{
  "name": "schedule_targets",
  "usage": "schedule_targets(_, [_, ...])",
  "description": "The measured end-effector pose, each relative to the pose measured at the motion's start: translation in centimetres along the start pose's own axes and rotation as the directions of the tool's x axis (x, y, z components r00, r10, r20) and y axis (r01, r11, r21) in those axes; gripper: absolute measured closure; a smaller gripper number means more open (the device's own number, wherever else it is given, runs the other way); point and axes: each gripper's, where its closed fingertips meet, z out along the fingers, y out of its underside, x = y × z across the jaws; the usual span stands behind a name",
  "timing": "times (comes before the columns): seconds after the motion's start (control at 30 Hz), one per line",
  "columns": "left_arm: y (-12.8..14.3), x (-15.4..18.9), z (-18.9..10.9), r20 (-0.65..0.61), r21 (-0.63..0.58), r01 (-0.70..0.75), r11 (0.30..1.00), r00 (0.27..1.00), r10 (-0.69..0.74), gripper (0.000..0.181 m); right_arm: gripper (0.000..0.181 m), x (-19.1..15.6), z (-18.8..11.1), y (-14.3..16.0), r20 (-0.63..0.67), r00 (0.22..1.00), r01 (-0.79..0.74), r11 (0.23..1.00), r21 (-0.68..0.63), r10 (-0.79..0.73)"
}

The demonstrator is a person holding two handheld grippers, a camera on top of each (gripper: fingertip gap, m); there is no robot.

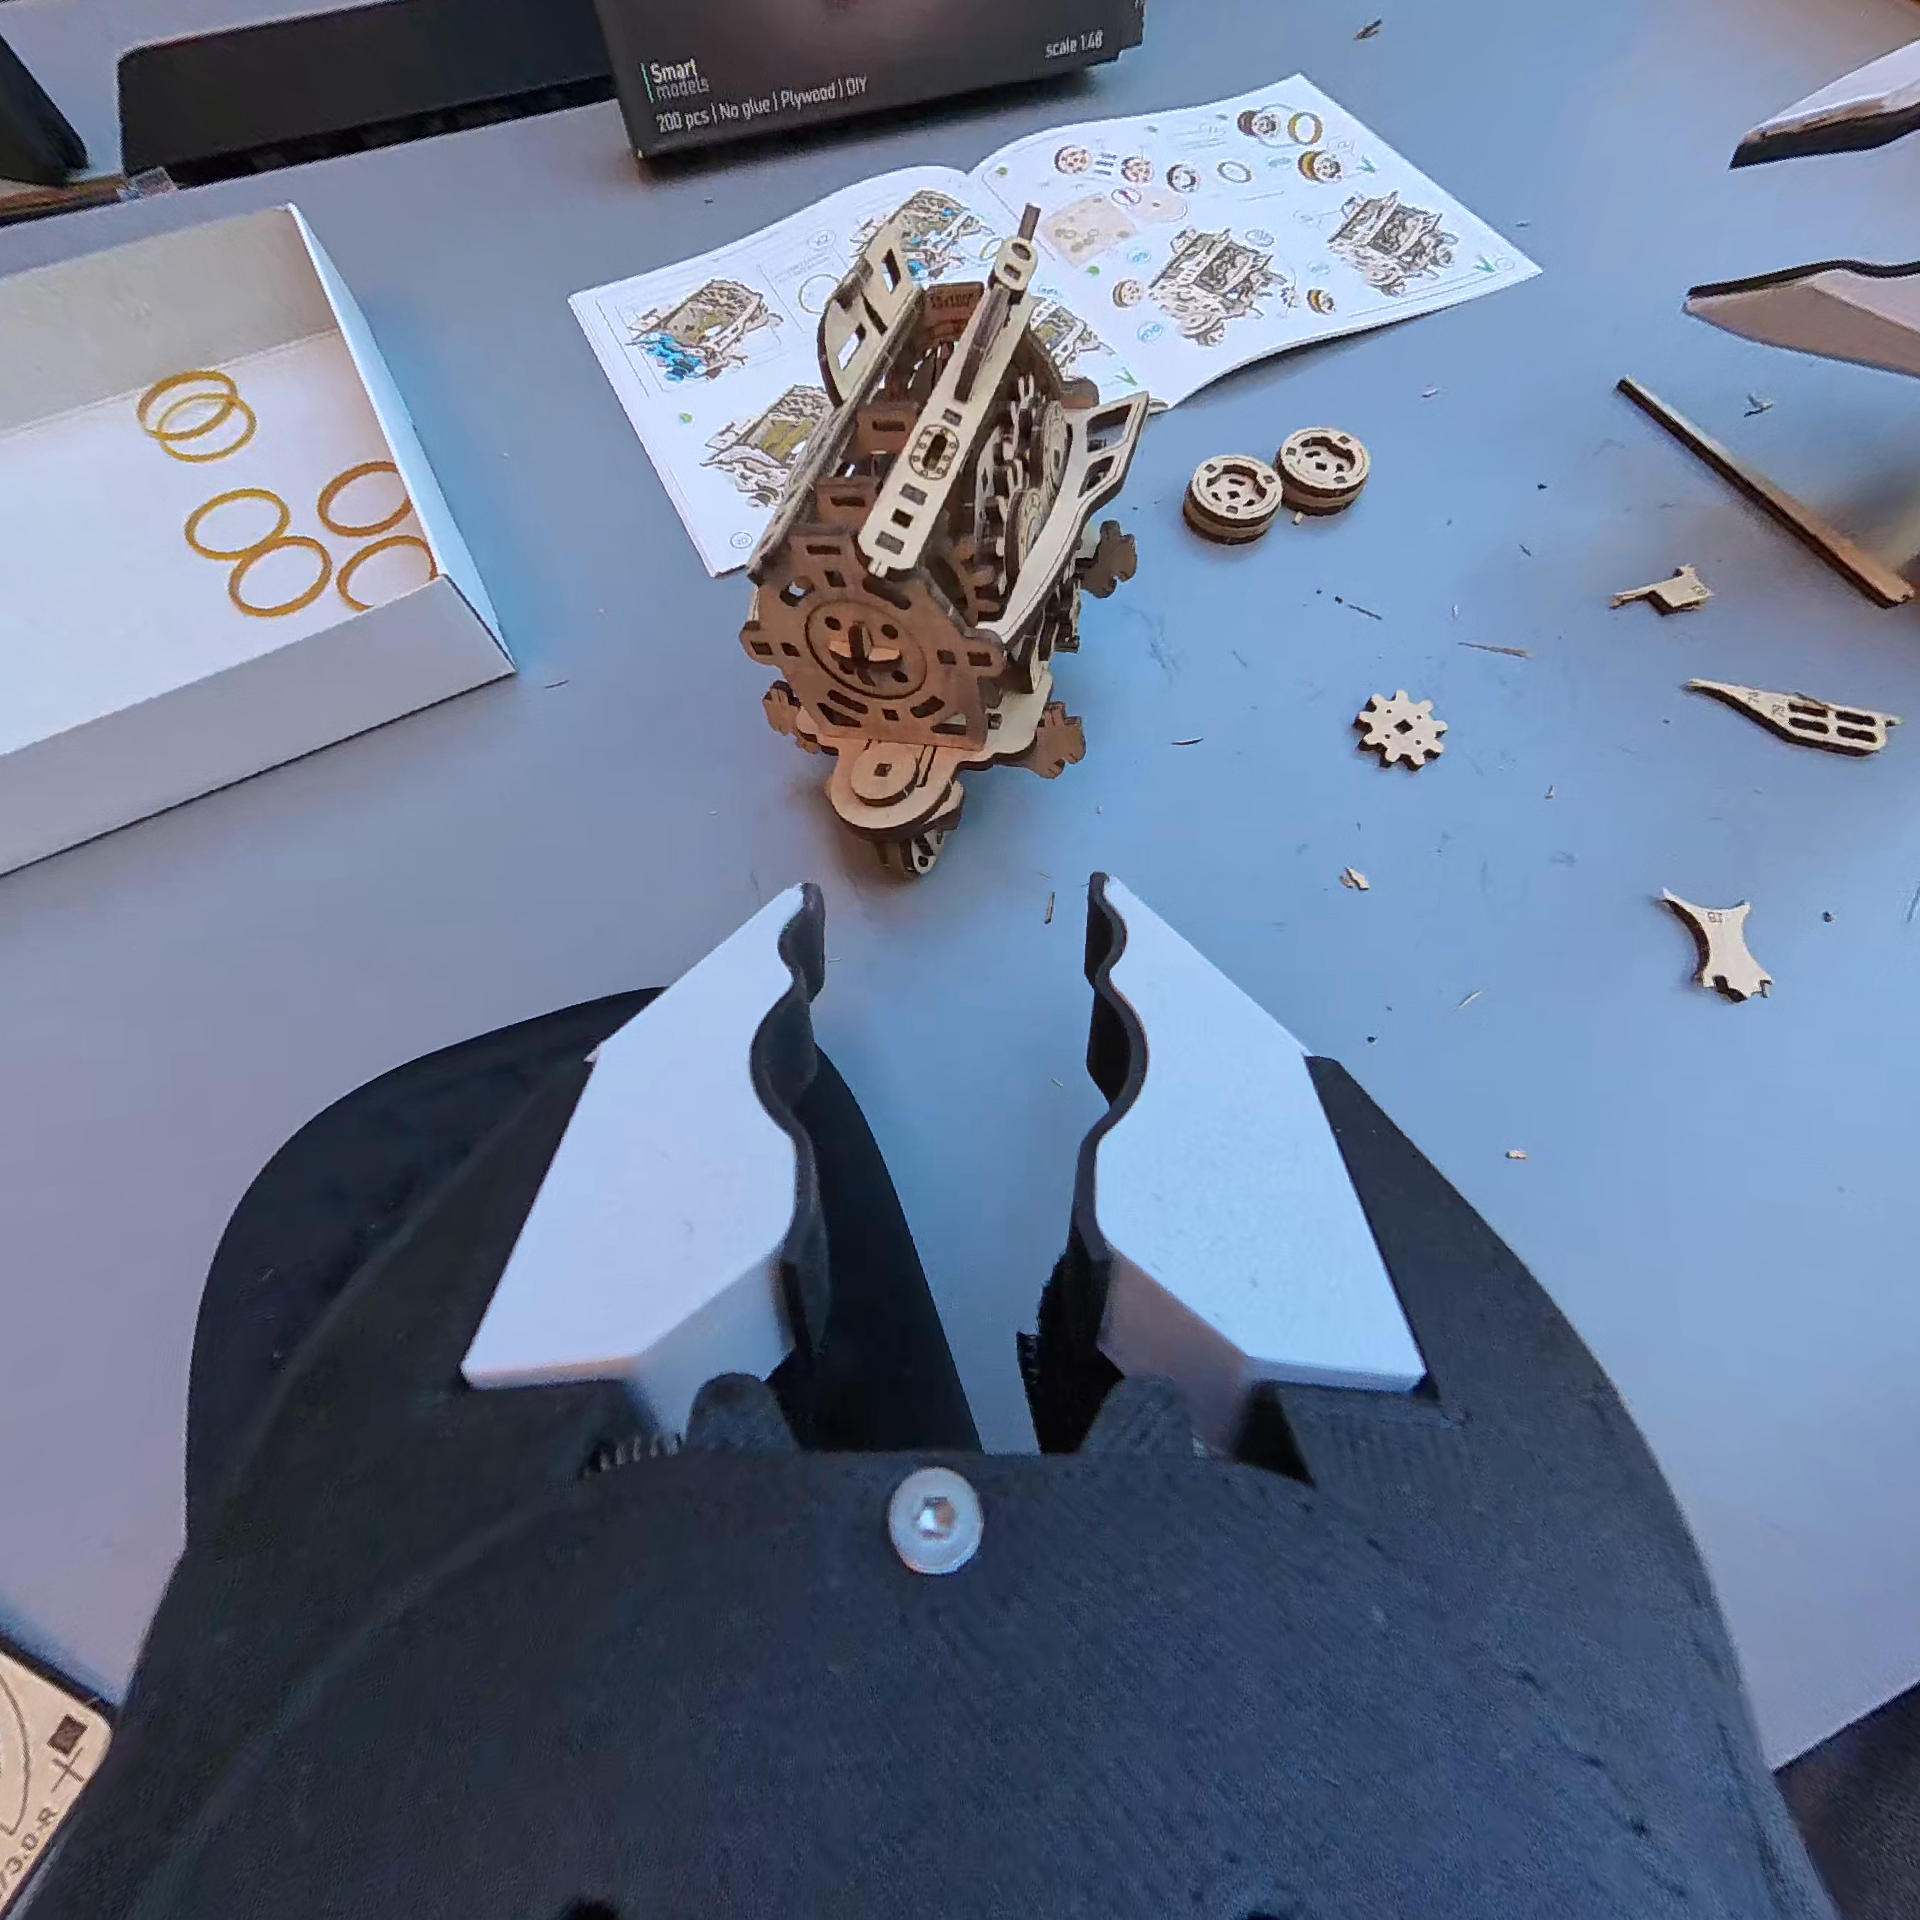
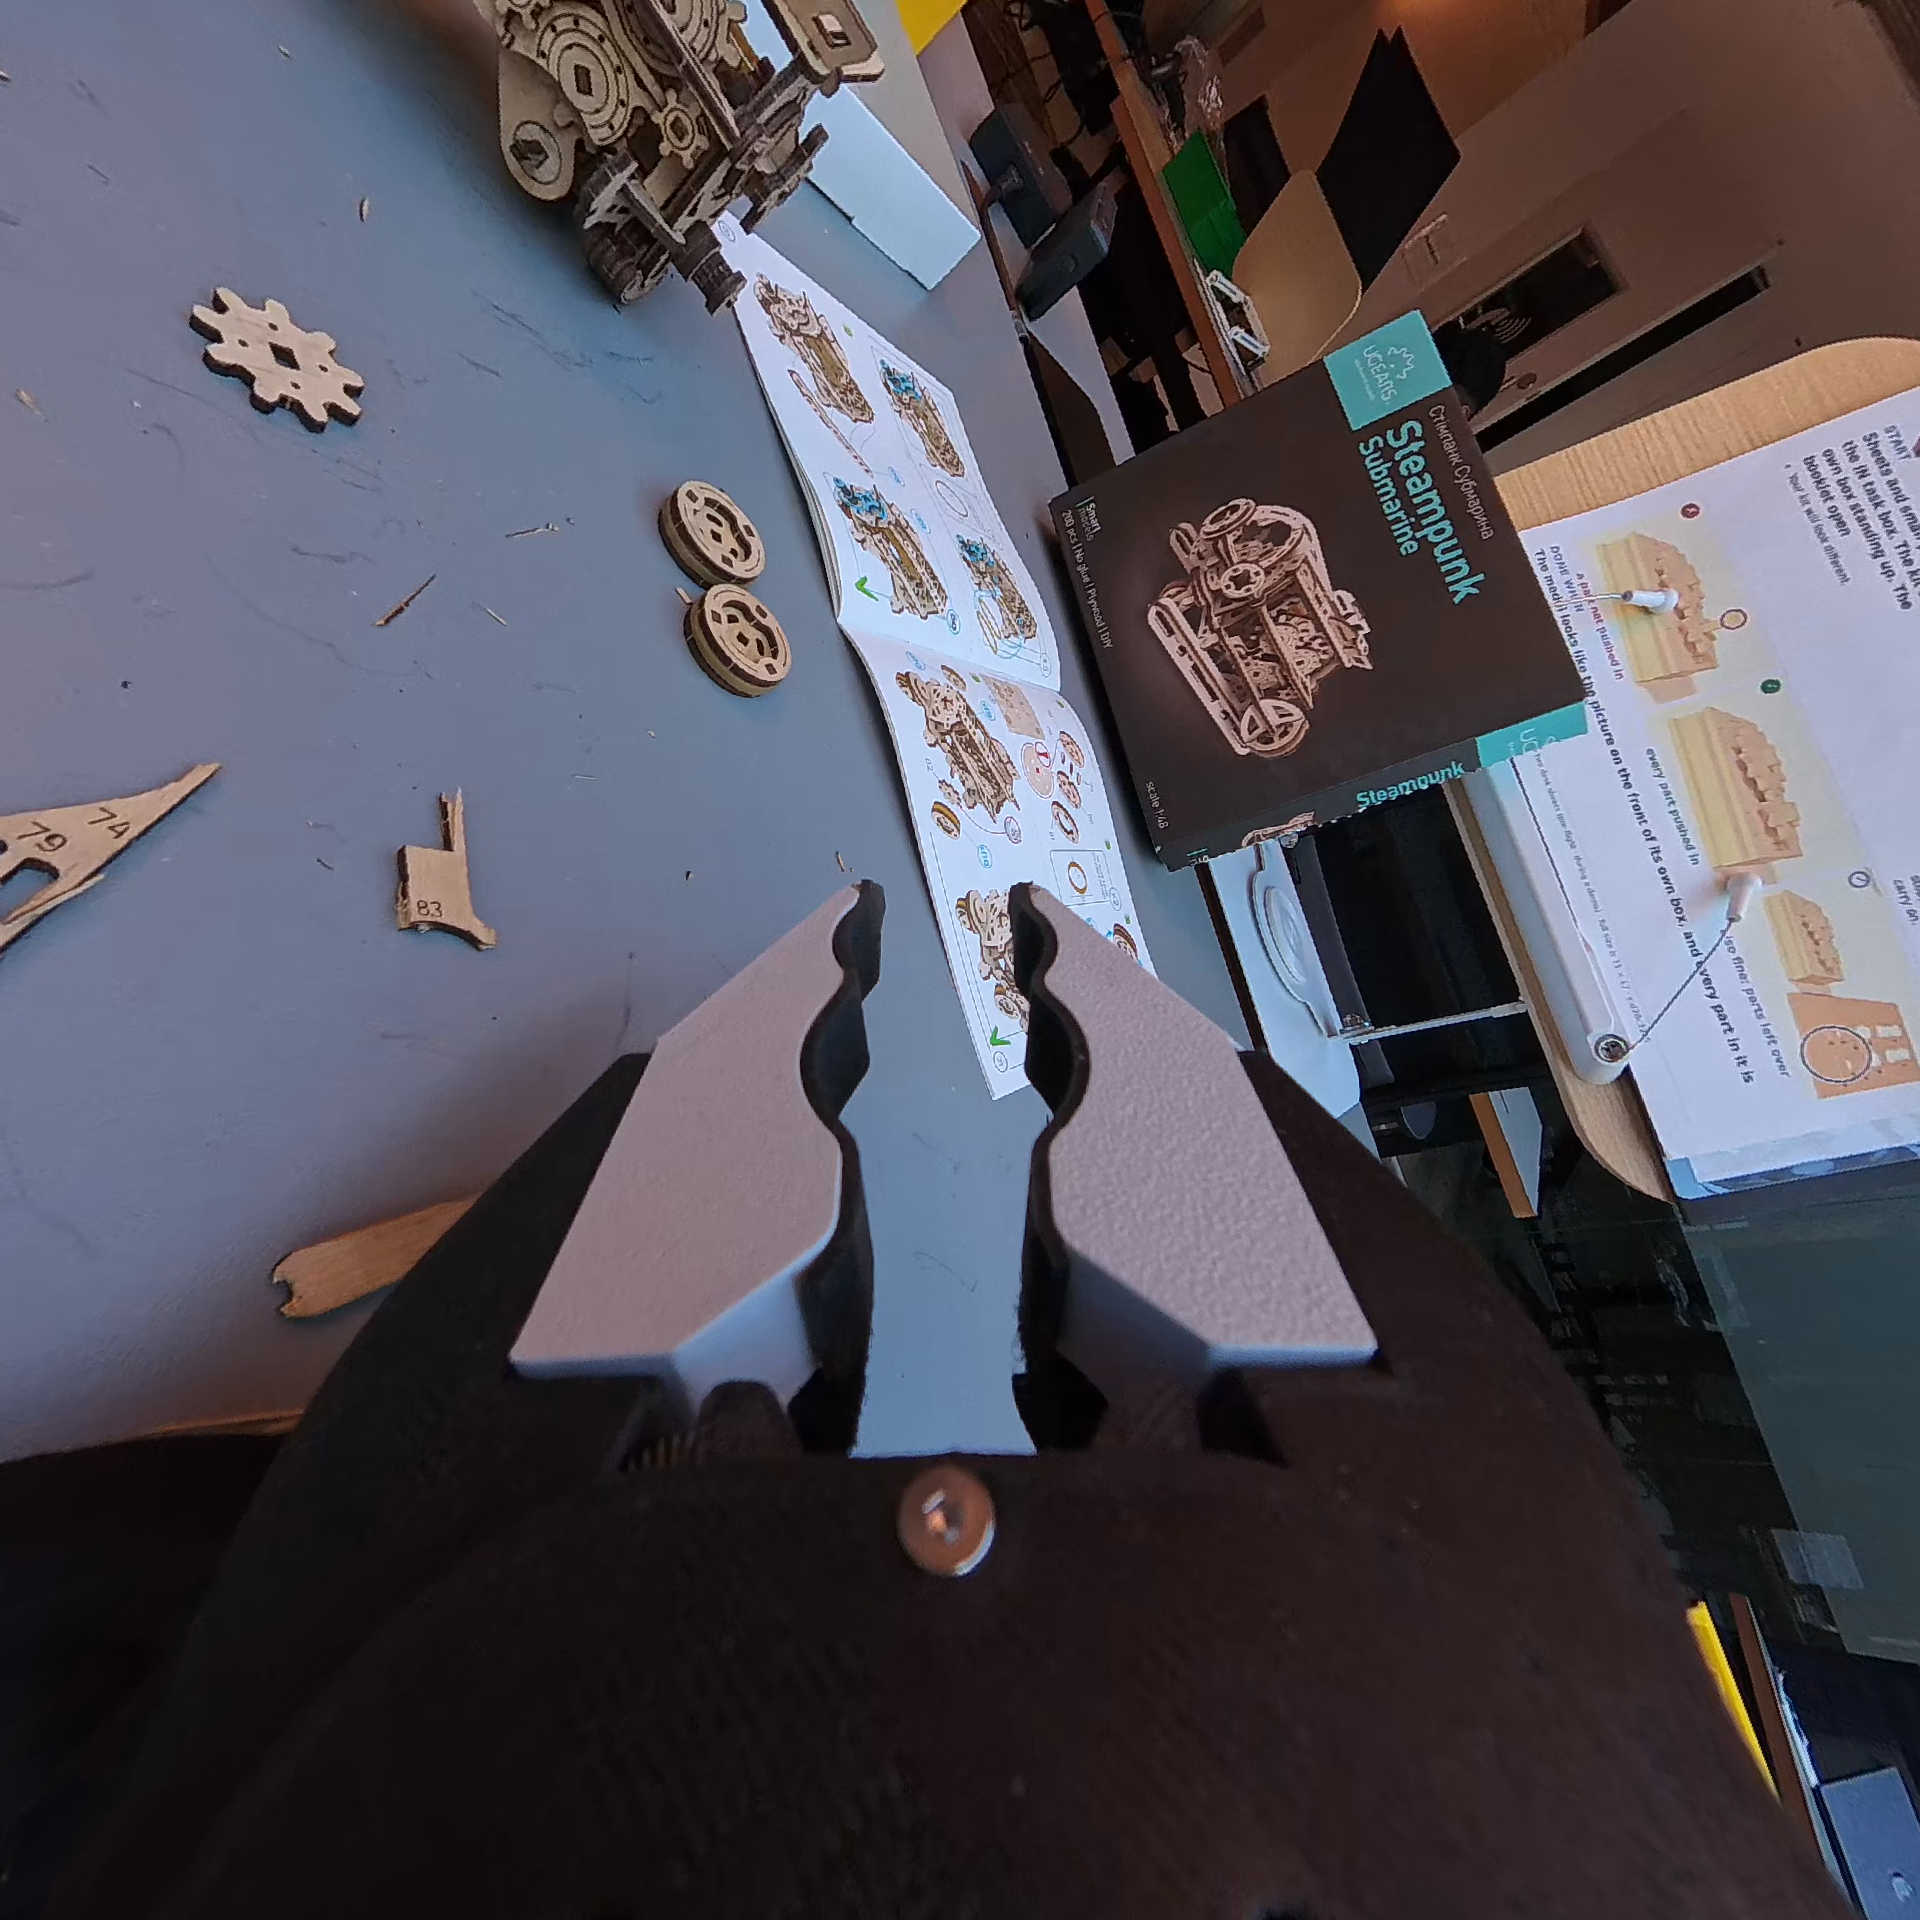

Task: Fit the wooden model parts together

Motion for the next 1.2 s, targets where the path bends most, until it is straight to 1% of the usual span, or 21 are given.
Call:
schedule_targets(0.33, [0.6,0.3,0.2,0.009,-0.038,-0.025,0.999,1.0,0.025,0.132,0.157,-0.1,0.1,0.1,0.008,1.0,0.002,1.0,-0.005,-0.002])
schedule_targets(0.4, [0.5,1.1,0.0,-0.016,-0.032,-0.022,0.999,1.0,0.021,0.132,0.157,-0.2,0.1,0.1,0.011,1.0,0.003,1.0,-0.008,-0.003])
schedule_targets(0.47, [0.3,1.0,0.1,0.0,-0.022,-0.041,0.999,0.999,0.041,0.133,0.157,-0.2,0.1,0.1,0.012,1.0,0.004,1.0,-0.007,-0.004])
schedule_targets(0.57, [1.0,0.9,0.4,-0.007,-0.068,-0.027,0.997,1.0,0.026,0.13,0.157,-0.3,0.1,0.1,0.014,1.0,0.005,1.0,-0.008,-0.005])
schedule_targets(0.7, [0.6,1.0,0.2,-0.003,-0.041,-0.02,0.999,1.0,0.02,0.132,0.157,-0.3,0.1,0.2,0.016,1.0,0.008,1.0,-0.01,-0.008])
schedule_targets(0.83, [0.8,1.2,0.1,-0.008,-0.044,-0.02,0.999,1.0,0.02,0.132,0.157,-0.5,0.1,0.2,0.023,1.0,0.008,1.0,-0.011,-0.008])
schedule_targets(1.2, [1.3,1.6,-1.5,-0.027,-0.021,-0.01,1.0,1.0,0.009,0.135,0.157,-0.6,0.4,0.5,0.039,0.999,0.003,1.0,-0.025,-0.002])
